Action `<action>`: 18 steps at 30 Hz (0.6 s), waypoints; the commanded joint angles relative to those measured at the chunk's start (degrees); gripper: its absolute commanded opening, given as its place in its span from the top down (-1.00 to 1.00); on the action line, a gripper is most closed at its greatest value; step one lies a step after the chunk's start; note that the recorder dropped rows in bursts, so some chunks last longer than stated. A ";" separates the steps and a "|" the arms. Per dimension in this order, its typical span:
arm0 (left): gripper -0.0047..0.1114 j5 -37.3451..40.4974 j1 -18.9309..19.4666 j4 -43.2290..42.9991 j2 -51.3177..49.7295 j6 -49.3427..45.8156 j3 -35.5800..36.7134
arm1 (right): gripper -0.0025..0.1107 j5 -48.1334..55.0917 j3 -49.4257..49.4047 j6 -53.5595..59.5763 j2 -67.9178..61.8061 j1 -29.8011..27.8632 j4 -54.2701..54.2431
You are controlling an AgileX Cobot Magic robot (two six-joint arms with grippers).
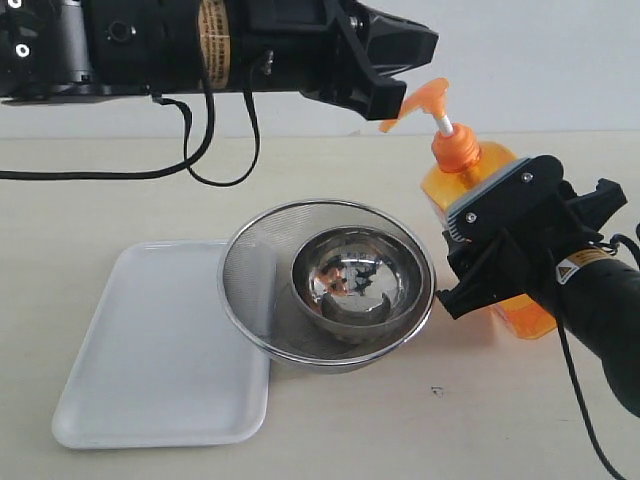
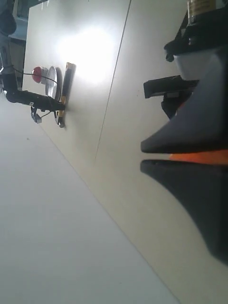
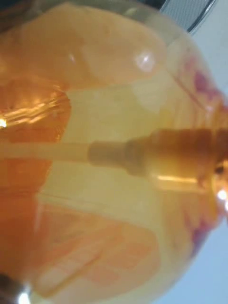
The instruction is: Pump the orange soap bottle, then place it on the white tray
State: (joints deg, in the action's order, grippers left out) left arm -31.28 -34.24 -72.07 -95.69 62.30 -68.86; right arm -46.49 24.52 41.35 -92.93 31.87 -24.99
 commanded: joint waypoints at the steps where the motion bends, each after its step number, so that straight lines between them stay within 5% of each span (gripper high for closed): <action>1: 0.84 3.36 -0.05 0.03 0.52 -0.63 0.14 | 0.96 0.03 0.02 -0.54 0.44 0.07 0.15; 18: 0.84 0.93 -0.05 3.30 -3.97 -3.66 -0.82 | 0.96 0.44 0.02 -0.54 0.44 0.07 0.26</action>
State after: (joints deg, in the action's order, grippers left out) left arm -29.43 -34.24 -70.10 -99.27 59.24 -68.96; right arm -46.38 24.52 41.25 -92.93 31.87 -24.99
